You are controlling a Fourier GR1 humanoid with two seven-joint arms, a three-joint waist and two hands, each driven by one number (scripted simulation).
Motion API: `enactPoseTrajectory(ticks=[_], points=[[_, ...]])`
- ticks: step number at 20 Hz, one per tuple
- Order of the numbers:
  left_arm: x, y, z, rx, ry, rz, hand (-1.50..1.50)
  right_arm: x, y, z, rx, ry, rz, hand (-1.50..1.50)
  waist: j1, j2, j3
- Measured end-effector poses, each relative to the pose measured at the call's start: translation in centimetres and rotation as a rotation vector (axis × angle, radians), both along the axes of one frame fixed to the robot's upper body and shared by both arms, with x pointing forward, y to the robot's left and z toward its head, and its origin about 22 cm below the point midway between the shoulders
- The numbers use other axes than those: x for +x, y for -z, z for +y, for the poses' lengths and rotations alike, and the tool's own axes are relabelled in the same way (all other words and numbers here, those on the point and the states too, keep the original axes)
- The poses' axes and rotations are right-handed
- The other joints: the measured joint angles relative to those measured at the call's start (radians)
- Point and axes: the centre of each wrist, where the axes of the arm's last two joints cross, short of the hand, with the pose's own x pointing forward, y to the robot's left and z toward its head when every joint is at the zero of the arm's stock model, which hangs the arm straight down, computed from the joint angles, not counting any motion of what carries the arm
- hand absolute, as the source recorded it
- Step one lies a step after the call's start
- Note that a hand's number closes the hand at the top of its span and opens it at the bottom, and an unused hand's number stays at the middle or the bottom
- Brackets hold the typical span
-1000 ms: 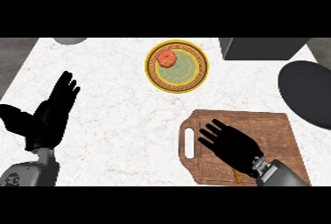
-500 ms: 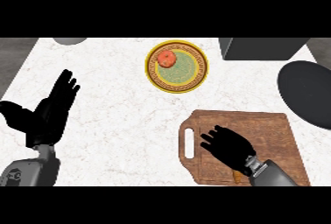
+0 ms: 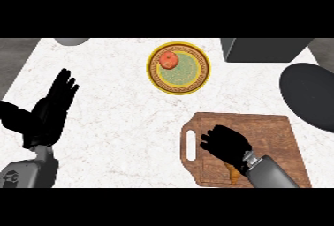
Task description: Pick the croissant from the cutting board and place it in the pan
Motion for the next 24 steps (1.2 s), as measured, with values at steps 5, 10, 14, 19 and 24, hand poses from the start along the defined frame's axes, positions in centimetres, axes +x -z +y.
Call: enactPoseTrajectory(ticks=[5, 10, 14, 19, 24], points=[[-0.4, 0.5, 0.1, 0.003, -0.010, -0.001, 0.00, 0.1, -0.6, -0.4, 0.051, 0.002, 0.009, 1.50, -0.003, 0.003, 0.001], [-0.2, 0.4, 0.4, -0.003, -0.015, 0.003, 0.00, -0.3, -1.7, -2.3, 0.193, 0.117, -0.067, 1.50, -0.017, 0.007, 0.005], [-0.6, 0.6, 1.2, 0.000, -0.048, 0.010, 0.00, -0.3, -2.6, -5.7, 0.349, 0.426, -0.143, 1.50, -0.047, 0.004, 0.006], [-0.7, 0.4, 1.5, 0.001, -0.049, 0.010, 0.00, -1.5, -7.2, -8.3, 0.502, 0.607, -0.370, 1.50, -0.046, 0.002, 0.006], [-0.7, 0.2, 1.4, 0.002, -0.034, 0.012, 0.00, -4.2, -12.9, -9.6, 0.618, 0.666, -0.546, 1.50, -0.034, 0.003, 0.005]])
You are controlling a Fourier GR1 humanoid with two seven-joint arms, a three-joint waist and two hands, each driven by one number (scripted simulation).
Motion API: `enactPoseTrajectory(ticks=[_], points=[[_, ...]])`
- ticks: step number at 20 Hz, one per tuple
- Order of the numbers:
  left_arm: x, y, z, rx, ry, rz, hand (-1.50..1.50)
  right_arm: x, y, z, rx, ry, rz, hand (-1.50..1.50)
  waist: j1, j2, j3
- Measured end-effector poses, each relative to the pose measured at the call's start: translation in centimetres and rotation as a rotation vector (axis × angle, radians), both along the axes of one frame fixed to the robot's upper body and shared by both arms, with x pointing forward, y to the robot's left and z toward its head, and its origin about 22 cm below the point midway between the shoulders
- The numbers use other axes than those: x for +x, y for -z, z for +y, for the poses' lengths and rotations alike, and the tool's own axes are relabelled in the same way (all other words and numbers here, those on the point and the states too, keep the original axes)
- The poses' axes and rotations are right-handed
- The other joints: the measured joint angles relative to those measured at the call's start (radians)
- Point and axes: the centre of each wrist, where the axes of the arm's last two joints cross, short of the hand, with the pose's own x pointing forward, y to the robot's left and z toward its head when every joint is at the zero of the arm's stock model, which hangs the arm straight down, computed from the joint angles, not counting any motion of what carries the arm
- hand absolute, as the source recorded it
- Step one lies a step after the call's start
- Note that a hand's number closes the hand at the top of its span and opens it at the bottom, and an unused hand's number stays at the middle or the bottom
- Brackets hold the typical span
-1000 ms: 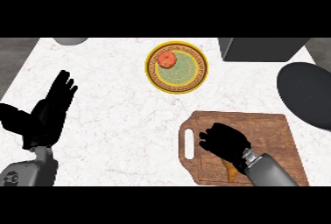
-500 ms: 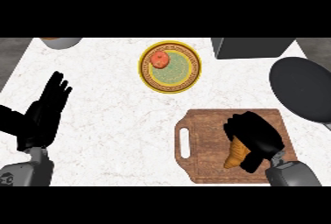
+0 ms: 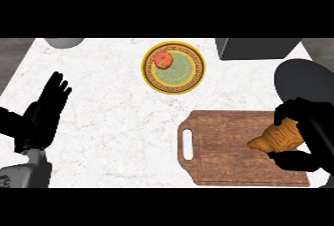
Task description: Pick the croissant from the cutting board and place it in the pan
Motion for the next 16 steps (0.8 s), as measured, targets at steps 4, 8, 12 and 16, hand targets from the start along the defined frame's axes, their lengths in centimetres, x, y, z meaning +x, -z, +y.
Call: enactPoseTrajectory(ticks=[4, 8, 12, 16], points=[[-0.1, 0.3, -0.7, -0.003, 0.015, -0.005, 0.00, -1.1, -3.2, -1.5, 0.046, 0.055, -0.045, 1.50, 0.015, 0.004, 0.000], [0.1, 0.3, -1.1, -0.005, 0.026, -0.005, 0.00, -0.3, -4.8, -2.9, 0.112, 0.123, -0.077, 1.50, 0.024, 0.006, 0.000], [0.6, 0.3, -1.2, -0.001, 0.031, -0.009, 0.00, 1.3, -5.4, -5.9, 0.161, 0.195, -0.103, 1.50, 0.028, 0.008, 0.000], [1.1, 0.2, -0.8, 0.000, 0.032, -0.011, 0.00, 3.2, -5.1, -9.9, 0.211, 0.239, -0.117, 1.50, 0.031, 0.010, 0.001]])
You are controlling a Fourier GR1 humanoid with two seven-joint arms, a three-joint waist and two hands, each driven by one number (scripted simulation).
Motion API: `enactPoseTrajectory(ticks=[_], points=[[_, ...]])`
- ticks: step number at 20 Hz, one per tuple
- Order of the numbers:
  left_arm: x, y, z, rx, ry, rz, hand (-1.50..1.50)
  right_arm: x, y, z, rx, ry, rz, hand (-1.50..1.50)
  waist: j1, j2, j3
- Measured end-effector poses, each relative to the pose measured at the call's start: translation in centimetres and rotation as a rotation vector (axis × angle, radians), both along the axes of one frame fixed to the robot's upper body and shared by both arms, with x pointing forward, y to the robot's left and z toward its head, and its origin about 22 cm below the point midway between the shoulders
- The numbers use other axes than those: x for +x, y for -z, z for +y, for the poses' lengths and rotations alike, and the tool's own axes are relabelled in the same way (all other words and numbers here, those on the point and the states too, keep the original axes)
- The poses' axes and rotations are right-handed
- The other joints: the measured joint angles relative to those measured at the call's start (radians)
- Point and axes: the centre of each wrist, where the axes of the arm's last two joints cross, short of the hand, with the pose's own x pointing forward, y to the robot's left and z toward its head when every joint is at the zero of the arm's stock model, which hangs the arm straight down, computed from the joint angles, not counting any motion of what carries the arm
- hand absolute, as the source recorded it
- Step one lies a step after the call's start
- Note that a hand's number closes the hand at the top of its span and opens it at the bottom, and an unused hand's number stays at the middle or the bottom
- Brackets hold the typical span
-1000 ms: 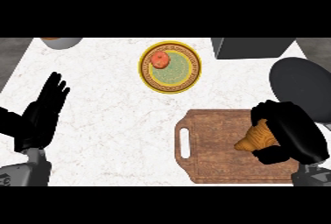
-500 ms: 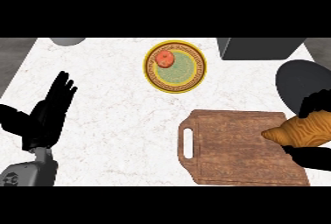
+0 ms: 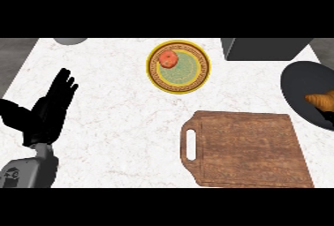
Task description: Pick the croissant from the cutting board and place it in the pan
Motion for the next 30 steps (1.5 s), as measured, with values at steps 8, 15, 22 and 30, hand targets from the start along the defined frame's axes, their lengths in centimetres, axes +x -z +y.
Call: enactPoseTrajectory(ticks=[8, 15, 22, 30], points=[[-0.4, -0.6, -0.3, 0.002, 0.013, -0.004, 0.00, 3.8, 1.6, -8.8, 0.086, 0.061, -0.031, 1.50, 0.016, 0.004, 0.001], [-0.2, -0.2, -1.0, -0.010, 0.027, -0.004, 0.00, 6.2, 6.1, -12.4, 0.112, 0.016, -0.007, 1.50, 0.027, 0.008, 0.002], [0.4, -1.1, -1.2, -0.006, 0.041, -0.021, 0.00, 7.6, 9.9, -12.8, 0.105, -0.012, 0.038, 1.50, 0.042, 0.015, 0.004], [0.9, -0.6, -1.7, -0.002, 0.060, -0.023, 0.00, 7.0, 12.7, -13.4, 0.225, 0.119, 0.209, -1.50, 0.058, 0.026, 0.006]])
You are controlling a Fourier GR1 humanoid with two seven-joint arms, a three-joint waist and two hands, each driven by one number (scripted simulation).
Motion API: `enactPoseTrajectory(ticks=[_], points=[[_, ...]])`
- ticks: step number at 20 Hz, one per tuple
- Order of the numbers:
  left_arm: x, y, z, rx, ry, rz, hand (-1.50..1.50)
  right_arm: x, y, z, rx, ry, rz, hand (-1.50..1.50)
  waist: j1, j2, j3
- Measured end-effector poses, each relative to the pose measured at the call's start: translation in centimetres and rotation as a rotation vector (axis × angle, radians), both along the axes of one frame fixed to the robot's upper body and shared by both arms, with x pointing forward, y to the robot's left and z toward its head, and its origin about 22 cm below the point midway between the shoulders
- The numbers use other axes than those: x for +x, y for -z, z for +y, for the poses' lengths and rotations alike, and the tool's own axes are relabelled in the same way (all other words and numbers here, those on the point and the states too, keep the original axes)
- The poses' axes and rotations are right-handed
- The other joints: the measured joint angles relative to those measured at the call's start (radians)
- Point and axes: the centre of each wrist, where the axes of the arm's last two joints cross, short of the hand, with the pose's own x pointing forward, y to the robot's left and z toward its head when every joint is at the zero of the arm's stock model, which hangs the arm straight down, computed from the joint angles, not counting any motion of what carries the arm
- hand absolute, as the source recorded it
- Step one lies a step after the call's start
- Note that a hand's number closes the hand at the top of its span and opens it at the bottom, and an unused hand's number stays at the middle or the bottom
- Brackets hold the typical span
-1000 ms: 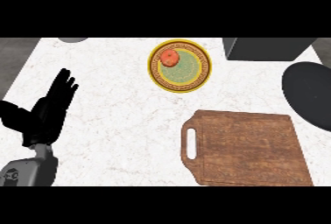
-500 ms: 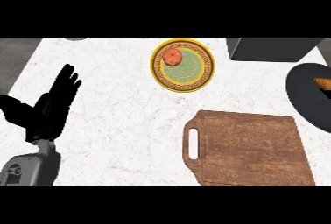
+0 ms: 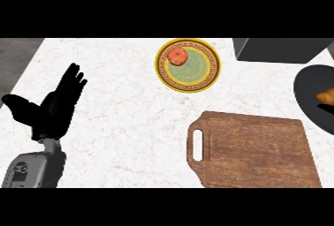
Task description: Pick the croissant from the cutting board and place it in the pan
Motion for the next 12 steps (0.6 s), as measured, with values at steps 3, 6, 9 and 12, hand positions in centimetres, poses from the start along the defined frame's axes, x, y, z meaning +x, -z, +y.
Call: enactPoseTrajectory(ticks=[3, 6, 9, 12], points=[[-0.4, -0.1, -0.3, -0.009, 0.001, -0.003, 0.00, -0.5, 0.8, -0.2, 0.043, -0.013, 0.035, -1.50, 0.003, -0.001, 0.001], [-0.3, 0.4, -0.2, -0.011, -0.008, 0.002, 0.00, -1.0, 1.1, -0.7, 0.108, -0.035, -0.003, -1.50, -0.004, -0.001, 0.002], [-0.1, 0.4, -0.1, -0.014, -0.014, 0.006, 0.00, -1.3, 0.3, -1.5, 0.212, -0.045, -0.081, -1.50, -0.010, -0.001, 0.002], [-0.2, 0.1, 0.4, -0.012, -0.021, 0.006, 0.00, -2.4, -0.8, -3.1, 0.340, -0.035, -0.146, -1.50, -0.015, -0.004, 0.003]])
